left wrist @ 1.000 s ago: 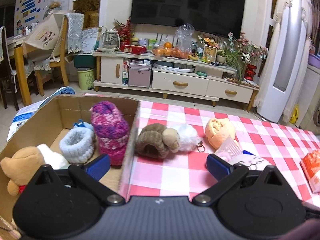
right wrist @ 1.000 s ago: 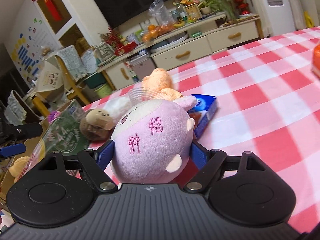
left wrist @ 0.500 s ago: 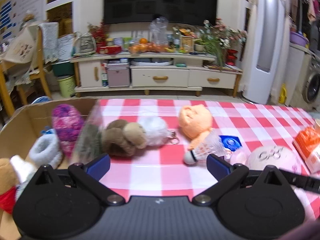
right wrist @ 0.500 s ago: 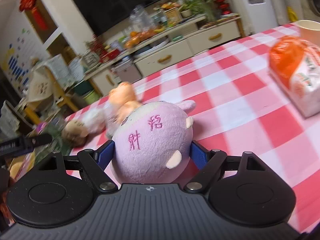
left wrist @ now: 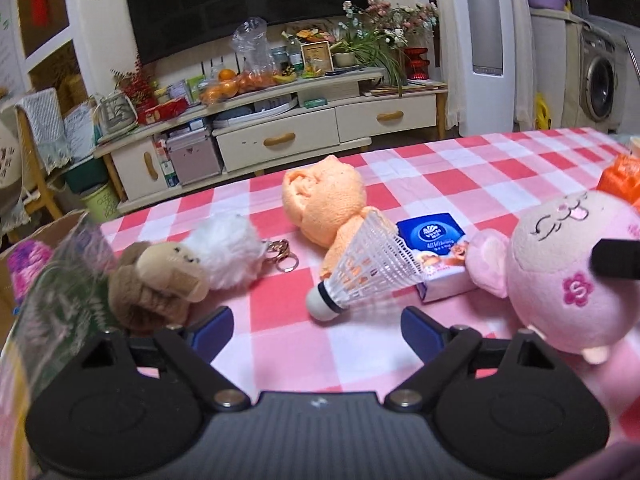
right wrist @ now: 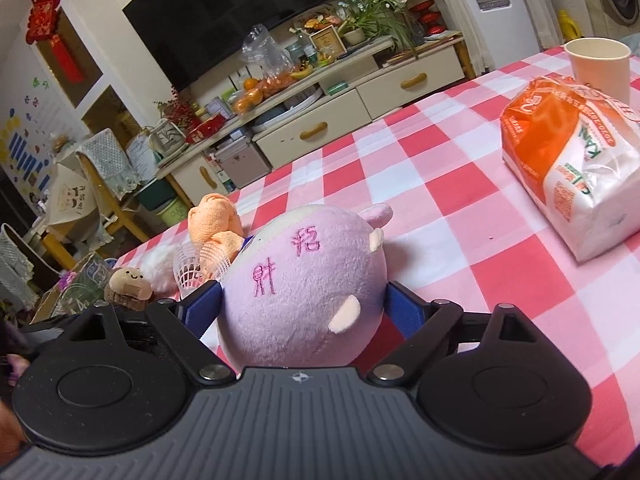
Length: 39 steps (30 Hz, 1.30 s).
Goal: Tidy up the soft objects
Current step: 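Grasp the white shuttlecock with the left tool while the right tool holds the pink plush, then carry the shuttlecock and pink plush into the box and open both tools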
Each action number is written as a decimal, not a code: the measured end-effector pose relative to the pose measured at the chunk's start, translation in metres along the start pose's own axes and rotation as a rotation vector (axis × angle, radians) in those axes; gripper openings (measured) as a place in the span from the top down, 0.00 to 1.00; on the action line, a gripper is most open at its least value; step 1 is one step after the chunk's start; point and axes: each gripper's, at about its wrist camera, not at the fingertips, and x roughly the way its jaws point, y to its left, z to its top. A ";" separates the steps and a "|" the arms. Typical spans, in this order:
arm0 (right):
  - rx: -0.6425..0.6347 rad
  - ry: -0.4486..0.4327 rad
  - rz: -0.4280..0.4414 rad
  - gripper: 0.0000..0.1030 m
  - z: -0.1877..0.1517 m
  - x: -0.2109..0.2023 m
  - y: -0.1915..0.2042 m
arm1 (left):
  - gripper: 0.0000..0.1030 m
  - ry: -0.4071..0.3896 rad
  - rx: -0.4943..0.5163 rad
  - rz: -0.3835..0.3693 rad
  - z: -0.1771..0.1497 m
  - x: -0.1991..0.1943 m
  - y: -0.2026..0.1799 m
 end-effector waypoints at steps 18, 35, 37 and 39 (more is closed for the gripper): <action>0.044 0.009 0.067 0.00 0.004 0.001 -0.008 | 0.47 -0.049 0.148 -0.039 0.013 0.049 -0.014; 0.093 0.005 0.102 0.00 0.000 -0.002 -0.006 | 0.76 -0.007 -0.020 -0.146 0.015 0.038 -0.004; 0.111 0.004 0.106 0.00 0.000 -0.002 -0.008 | 0.76 -0.002 -0.047 -0.162 0.014 0.031 -0.004; 0.128 0.005 0.110 0.00 -0.001 -0.003 -0.008 | 0.76 0.000 -0.058 -0.172 0.012 0.024 -0.006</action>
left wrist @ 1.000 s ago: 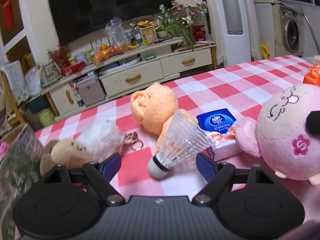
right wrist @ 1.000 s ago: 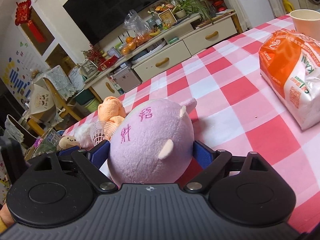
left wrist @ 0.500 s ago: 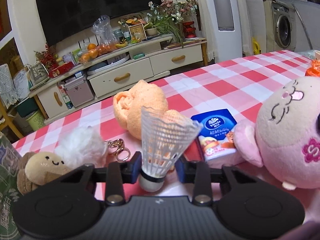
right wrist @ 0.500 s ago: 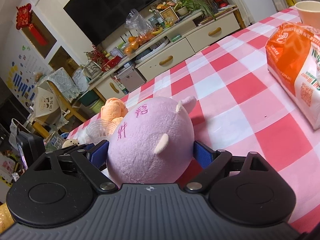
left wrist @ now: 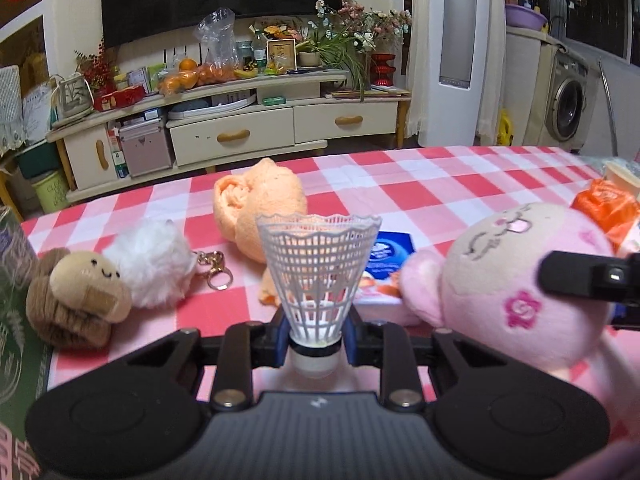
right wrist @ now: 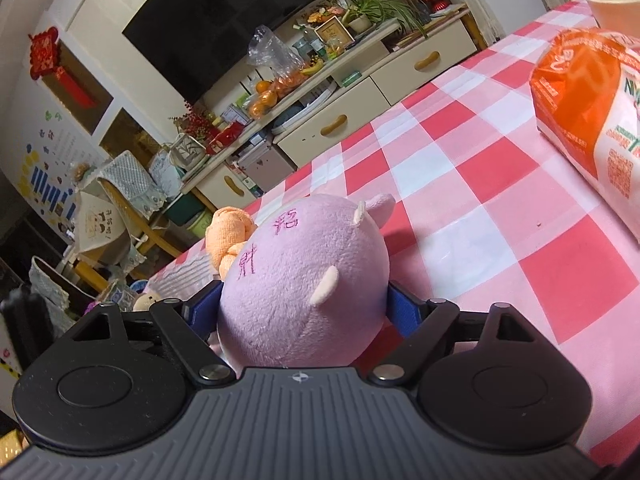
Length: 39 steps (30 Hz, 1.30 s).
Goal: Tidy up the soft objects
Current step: 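Carry the shuttlecock and pink plush into the box and open both tools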
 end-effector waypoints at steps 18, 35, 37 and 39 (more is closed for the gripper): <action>0.071 -0.005 0.092 0.00 -0.009 -0.018 0.008 | 0.76 0.009 -0.069 -0.066 -0.018 -0.055 -0.006; -0.087 -0.036 0.127 0.00 -0.009 -0.024 0.050 | 0.76 -0.066 -0.135 -0.056 -0.017 -0.114 0.032; -0.116 -0.047 0.130 0.00 -0.009 -0.026 0.057 | 0.76 -0.080 -0.134 -0.056 -0.015 -0.121 0.035; -0.140 -0.058 0.133 0.00 -0.009 -0.030 0.063 | 0.76 -0.094 -0.133 -0.056 -0.014 -0.127 0.041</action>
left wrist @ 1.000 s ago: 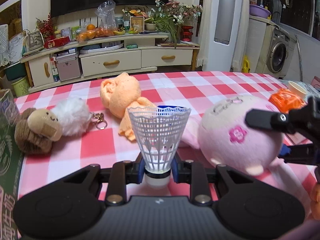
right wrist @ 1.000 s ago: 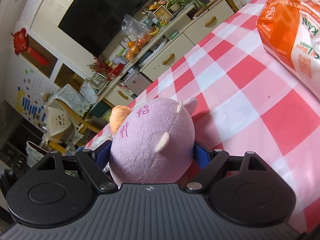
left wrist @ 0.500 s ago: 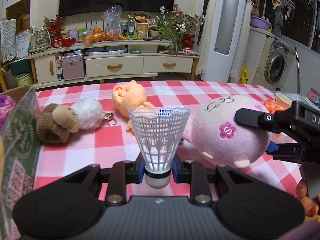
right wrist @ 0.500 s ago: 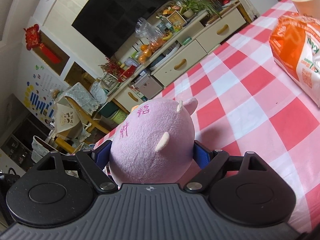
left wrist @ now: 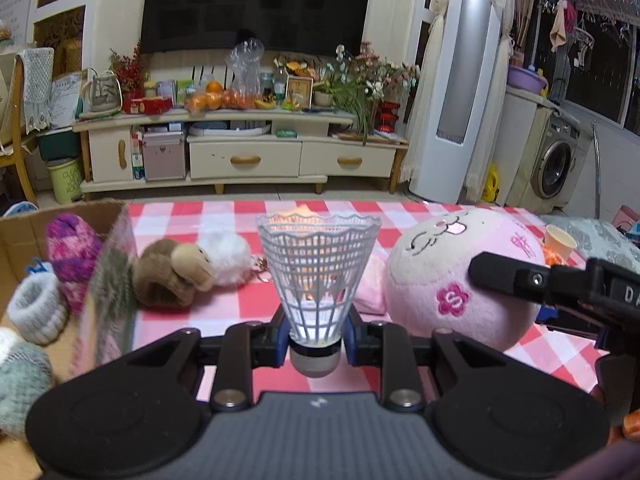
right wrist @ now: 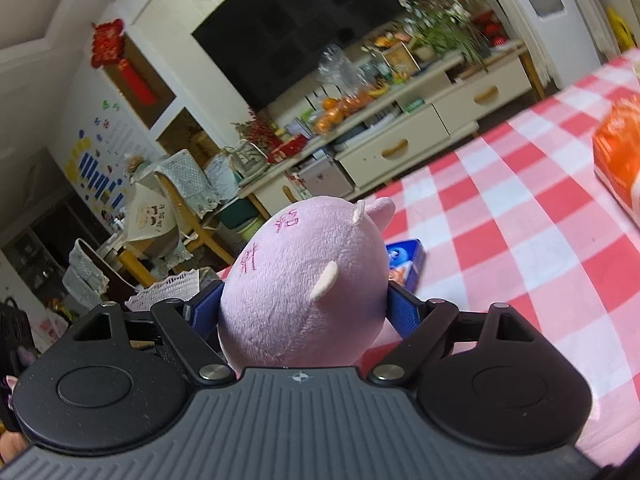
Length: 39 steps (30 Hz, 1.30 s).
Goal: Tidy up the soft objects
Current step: 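Carry the shuttlecock and pink plush into the box and open both tools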
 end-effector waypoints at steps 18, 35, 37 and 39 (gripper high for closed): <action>-0.224 0.015 0.122 0.00 0.006 0.030 0.073 | 0.76 -0.140 -0.160 0.128 0.016 -0.054 0.098; -0.510 0.116 0.196 0.00 -0.018 0.106 0.126 | 0.76 -0.105 -0.340 0.312 0.013 -0.050 0.189; -0.569 0.123 0.186 0.00 -0.019 0.110 0.129 | 0.76 -0.095 -0.345 0.317 0.011 -0.049 0.194; -0.628 0.130 0.180 0.00 -0.020 0.113 0.130 | 0.76 -0.084 -0.349 0.320 0.010 -0.046 0.196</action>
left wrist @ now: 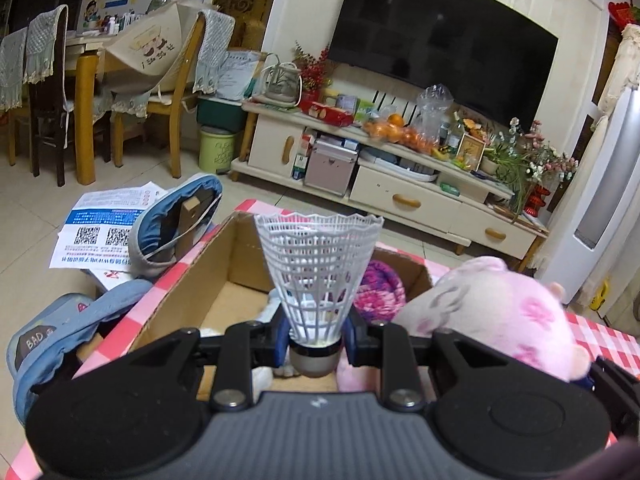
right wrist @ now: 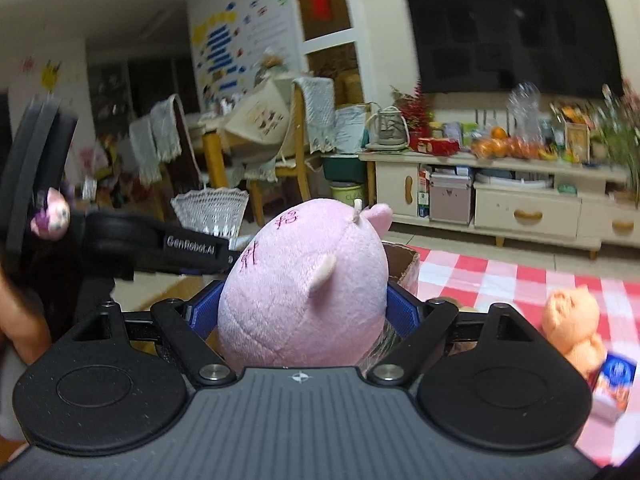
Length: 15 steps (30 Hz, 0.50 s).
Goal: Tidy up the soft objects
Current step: 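Carry the shuttlecock and pink plush into the box and open both tools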
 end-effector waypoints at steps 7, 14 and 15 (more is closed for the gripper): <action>-0.212 0.007 -0.024 0.00 0.004 0.004 0.014 | 0.76 0.036 -0.002 0.043 -0.001 0.012 0.007; -0.250 0.015 0.006 0.00 0.007 -0.004 0.012 | 0.60 0.036 -0.038 0.103 0.002 0.012 0.014; -0.245 0.016 0.010 0.00 0.007 -0.004 0.012 | 0.58 0.033 -0.041 0.110 0.002 0.012 0.015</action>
